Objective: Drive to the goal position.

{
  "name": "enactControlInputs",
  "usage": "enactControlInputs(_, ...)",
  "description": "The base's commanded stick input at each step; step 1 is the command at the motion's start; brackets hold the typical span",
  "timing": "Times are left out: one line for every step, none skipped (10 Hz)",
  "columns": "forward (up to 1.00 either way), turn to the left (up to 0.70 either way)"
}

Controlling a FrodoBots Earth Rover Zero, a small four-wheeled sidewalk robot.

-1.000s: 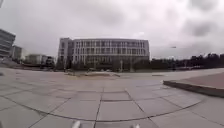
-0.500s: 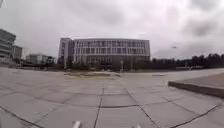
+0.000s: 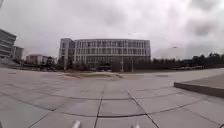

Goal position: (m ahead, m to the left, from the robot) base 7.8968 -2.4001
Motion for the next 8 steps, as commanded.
enactControlInputs(0.7, -0.08)
enactControlInputs(0.7, -0.34)
enactControlInputs(0.7, -0.32)
enactControlInputs(0.7, -0.26)
enactControlInputs(0.7, -0.14)
enactControlInputs(0.7, 0.0)
enactControlInputs(0.7, 0.0)
enactControlInputs(0.7, 0.0)
